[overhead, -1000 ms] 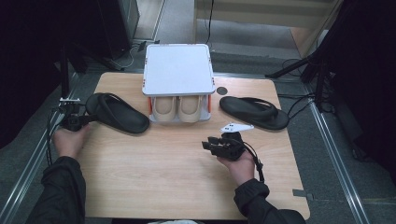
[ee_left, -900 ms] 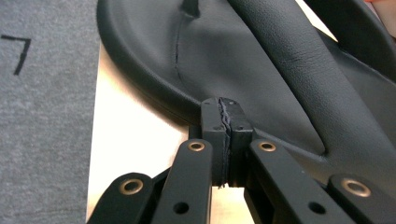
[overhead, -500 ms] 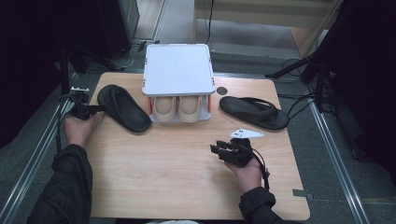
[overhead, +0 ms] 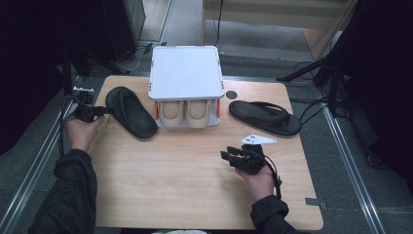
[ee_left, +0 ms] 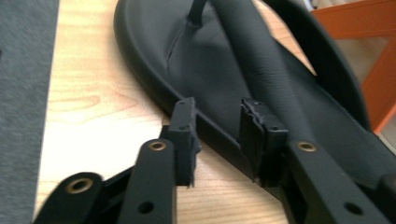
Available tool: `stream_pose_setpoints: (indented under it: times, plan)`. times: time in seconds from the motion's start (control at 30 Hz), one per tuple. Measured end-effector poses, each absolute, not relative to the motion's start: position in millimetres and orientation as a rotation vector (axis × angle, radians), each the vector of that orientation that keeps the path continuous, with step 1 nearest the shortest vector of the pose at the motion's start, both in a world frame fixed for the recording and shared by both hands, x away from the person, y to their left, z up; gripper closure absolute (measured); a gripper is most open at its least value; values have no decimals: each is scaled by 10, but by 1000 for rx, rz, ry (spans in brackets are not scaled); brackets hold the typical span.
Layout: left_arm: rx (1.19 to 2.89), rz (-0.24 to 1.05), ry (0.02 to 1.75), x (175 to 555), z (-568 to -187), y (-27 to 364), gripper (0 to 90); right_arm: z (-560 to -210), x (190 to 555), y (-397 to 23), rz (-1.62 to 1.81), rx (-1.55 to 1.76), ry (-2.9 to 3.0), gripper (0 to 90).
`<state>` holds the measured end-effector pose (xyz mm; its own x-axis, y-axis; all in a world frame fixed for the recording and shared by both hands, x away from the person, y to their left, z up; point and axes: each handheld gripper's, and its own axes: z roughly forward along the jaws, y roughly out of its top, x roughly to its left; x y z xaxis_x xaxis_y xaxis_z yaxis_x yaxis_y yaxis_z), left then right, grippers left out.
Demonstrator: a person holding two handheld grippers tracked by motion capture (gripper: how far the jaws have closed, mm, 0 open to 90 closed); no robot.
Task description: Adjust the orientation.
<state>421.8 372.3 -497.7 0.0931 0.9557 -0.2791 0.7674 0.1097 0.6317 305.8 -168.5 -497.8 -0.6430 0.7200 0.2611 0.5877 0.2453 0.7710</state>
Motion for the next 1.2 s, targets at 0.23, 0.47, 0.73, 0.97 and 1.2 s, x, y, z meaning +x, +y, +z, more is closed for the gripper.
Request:
stream_pose_setpoints:
  times: [0.23, 0.47, 0.73, 0.97, 1.2]
  plan:
    - [1696, 382, 1672, 4153, -4836, 3588, 504, -4973, 3076, -1674, 1357, 1248, 2367, 635]
    - [1704, 375, 1662, 4175, -4831, 3425, 421, -4974, 3091, -1662, 1356, 1242, 2370, 635]
    - [1743, 357, 1657, 4229, -4918, 3263, 407, -4972, 3087, -1666, 1353, 1249, 2366, 635]
    - [1764, 357, 1666, 4273, -4986, 3206, 398, -4972, 3075, -1672, 1350, 1247, 2367, 635]
    - [1749, 390, 1693, 4321, -5033, 3214, 403, -4975, 3054, -1699, 1347, 1254, 2356, 635]
